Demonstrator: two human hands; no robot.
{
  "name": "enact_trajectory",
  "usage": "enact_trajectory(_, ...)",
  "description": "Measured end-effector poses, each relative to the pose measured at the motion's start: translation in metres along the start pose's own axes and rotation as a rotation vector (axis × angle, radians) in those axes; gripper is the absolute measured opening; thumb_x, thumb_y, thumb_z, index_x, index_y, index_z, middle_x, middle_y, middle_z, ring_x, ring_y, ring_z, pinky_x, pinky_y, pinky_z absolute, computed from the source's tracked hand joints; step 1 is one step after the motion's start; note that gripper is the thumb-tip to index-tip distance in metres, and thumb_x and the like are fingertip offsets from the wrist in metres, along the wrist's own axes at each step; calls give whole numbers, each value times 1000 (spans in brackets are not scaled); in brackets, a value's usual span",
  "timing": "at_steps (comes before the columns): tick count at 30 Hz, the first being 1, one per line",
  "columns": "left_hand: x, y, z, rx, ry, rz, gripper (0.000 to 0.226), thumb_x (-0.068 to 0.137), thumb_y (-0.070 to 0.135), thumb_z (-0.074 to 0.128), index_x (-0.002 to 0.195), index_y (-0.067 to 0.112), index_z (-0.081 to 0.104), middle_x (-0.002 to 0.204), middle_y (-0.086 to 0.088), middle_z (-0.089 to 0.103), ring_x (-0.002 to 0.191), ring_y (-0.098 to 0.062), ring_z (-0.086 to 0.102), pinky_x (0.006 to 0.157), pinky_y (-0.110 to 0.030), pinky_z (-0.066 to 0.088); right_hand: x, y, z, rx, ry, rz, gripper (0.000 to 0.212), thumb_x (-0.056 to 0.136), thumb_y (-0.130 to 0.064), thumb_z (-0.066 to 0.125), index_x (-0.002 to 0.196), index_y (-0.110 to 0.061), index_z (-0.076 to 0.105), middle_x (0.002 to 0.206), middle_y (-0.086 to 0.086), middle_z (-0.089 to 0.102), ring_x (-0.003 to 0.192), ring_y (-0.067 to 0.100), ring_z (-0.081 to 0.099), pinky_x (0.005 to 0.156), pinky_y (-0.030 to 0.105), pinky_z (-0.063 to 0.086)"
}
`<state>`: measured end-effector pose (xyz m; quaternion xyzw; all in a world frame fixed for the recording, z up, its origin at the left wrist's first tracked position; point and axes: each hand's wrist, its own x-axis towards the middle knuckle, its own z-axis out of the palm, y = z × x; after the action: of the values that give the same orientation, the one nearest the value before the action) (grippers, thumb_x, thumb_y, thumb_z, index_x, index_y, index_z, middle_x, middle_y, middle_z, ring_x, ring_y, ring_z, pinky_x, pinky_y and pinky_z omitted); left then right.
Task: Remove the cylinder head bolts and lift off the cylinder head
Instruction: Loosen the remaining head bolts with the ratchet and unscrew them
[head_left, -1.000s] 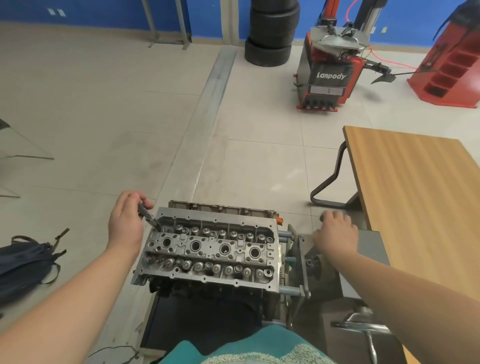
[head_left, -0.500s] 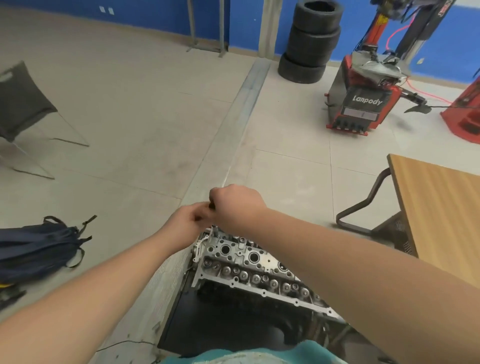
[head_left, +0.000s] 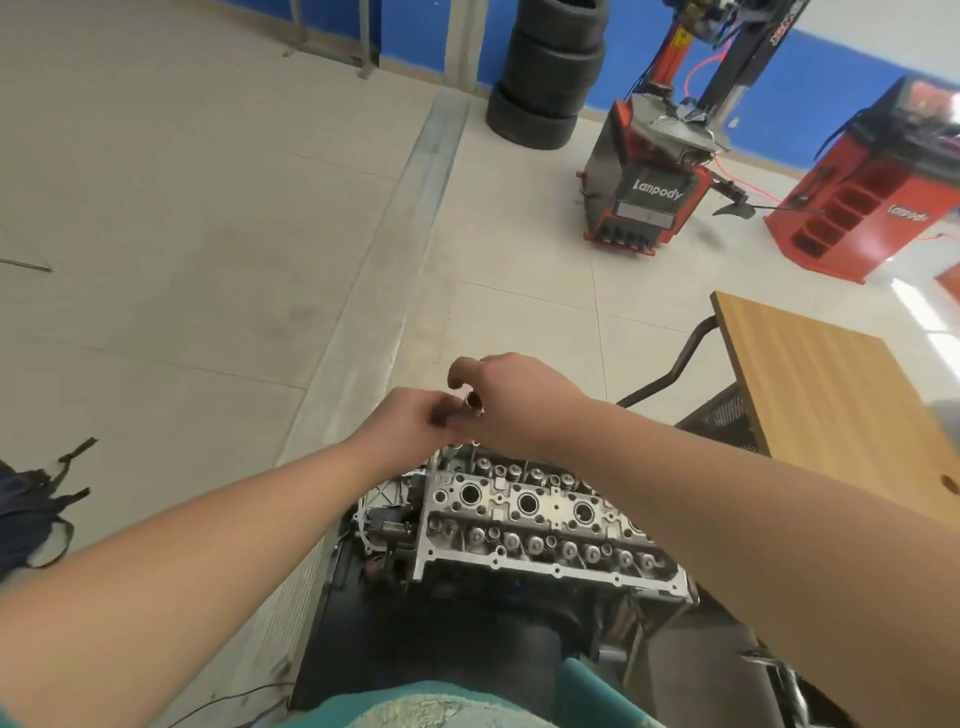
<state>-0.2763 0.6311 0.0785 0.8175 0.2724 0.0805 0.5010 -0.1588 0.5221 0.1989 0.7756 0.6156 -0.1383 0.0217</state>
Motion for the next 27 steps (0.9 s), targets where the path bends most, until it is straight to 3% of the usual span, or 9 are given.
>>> enact_trajectory(4,4,-1,2,-77,63,27,19,72,20,90,77,33,77,77,7,75,79,-22,70,75,-34,55,5,-5,13,-124,12,205,33,105,-47,50,109,-15,57,82,5,52,79,32,57,62,36,41)
enact_trajectory(7,8,-5,-1,-49,-76,71,22,86,16,84,91,35,74,89,22,77,88,1,73,81,-21,58,4,-7,16,-116,2,94,15,101,-22,57,113,-15,53,86,5,52,86,35,60,63,37,42)
enact_trajectory(11,12,-7,-6,133,-206,119,23,99,19,69,83,35,70,79,32,68,74,13,62,63,-10,42,2,0,11,-150,-59,-126,33,87,0,61,116,-16,60,98,2,56,91,26,53,73,38,46)
enact_trajectory(15,14,-5,-11,45,-113,106,13,78,38,81,69,42,71,66,20,69,59,4,60,55,-14,43,-3,-3,8,4,-2,1,28,97,-37,65,118,-20,61,100,2,63,91,27,62,74,40,54)
enact_trajectory(17,13,-3,-8,4,-77,111,18,67,43,84,78,33,74,73,9,73,68,-8,67,68,-35,57,1,-6,11,-67,19,168,40,99,-55,55,106,-16,55,83,3,56,74,27,55,57,37,43)
enact_trajectory(19,14,-2,-5,5,-94,141,22,73,27,93,85,31,75,83,5,77,83,-20,73,83,-43,61,3,-7,15,-152,9,221,31,104,-47,51,96,-16,47,76,4,48,70,29,51,50,34,29)
enact_trajectory(22,16,-6,-5,9,-234,164,19,92,16,81,98,33,74,96,16,78,100,-4,73,94,-26,58,0,-5,15,-152,-25,74,14,97,-17,61,104,-15,49,83,2,48,83,32,58,58,35,39)
enact_trajectory(24,14,-10,-7,75,-279,165,22,100,15,72,99,37,71,95,24,76,98,5,71,92,-20,55,-1,2,16,-147,-49,-69,26,90,-3,61,114,-13,57,94,3,52,87,28,54,68,38,46)
enact_trajectory(27,14,-13,-10,142,-215,174,29,99,23,71,79,44,68,75,28,69,71,8,64,66,-13,44,-4,1,13,-21,30,-101,23,95,-20,65,118,-20,68,106,3,62,95,28,61,77,40,53)
